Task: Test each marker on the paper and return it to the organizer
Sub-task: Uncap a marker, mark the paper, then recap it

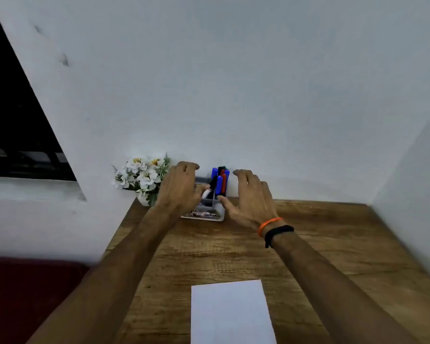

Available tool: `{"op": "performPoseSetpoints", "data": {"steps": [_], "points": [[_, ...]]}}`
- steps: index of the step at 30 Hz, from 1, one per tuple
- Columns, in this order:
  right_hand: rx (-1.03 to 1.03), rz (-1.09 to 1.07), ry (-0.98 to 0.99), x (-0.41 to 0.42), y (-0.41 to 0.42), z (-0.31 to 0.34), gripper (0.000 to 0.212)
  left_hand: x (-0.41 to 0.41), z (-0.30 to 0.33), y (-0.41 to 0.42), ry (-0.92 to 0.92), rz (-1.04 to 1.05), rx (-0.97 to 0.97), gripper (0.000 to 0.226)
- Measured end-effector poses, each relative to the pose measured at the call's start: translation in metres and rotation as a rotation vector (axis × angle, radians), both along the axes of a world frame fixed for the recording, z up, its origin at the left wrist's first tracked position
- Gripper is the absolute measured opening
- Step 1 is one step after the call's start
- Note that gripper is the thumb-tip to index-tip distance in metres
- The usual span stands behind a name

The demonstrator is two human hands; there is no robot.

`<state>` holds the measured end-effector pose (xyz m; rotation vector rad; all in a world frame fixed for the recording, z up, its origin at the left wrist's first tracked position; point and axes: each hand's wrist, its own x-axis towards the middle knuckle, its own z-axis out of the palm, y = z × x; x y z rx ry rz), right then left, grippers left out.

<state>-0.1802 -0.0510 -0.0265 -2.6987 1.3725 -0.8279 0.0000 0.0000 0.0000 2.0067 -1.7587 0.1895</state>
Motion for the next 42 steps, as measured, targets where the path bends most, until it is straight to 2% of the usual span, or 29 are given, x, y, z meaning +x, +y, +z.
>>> {"op": "performPoseSetpoints", "data": {"steps": [7,12,17,20,24,30,32,36,39,42], "points": [[0.015,-0.011,-0.219,0.009,-0.015,-0.047,0.063,-0.006,-0.037,-0.034,0.189,-0.046,-0.042,0.047],[0.021,-0.002,-0.299,0.01,-0.018,-0.06,0.063,-0.007,-0.045,-0.049,0.176,-0.031,-0.064,0.048],[0.006,-0.009,-0.296,0.008,-0.011,-0.058,0.062,-0.01,-0.041,-0.047,0.068,-0.04,-0.081,0.047],[0.0,-0.011,-0.33,0.005,-0.001,-0.051,0.06,-0.013,-0.031,-0.034,0.102,-0.047,-0.15,0.044],[-0.02,0.023,-0.378,0.0,0.016,-0.041,0.06,-0.02,-0.01,0.0,0.275,-0.084,-0.363,0.03],[0.003,0.15,-0.481,-0.009,0.056,-0.03,0.071,-0.035,0.007,0.061,0.741,-0.117,-0.52,0.027],[-0.017,0.187,-0.536,-0.015,0.066,-0.026,0.065,-0.038,0.004,0.079,0.983,-0.155,-0.503,0.028],[0.033,0.25,-0.633,-0.032,0.089,-0.023,0.037,-0.049,-0.012,0.116,1.344,-0.204,-0.427,0.03],[0.092,0.314,-0.631,-0.044,0.1,-0.028,0.018,-0.051,-0.028,0.134,1.448,-0.212,-0.348,0.026],[0.233,0.382,-0.663,-0.055,0.106,-0.032,0.015,-0.045,-0.044,0.145,1.343,-0.255,-0.212,0.02]]}}
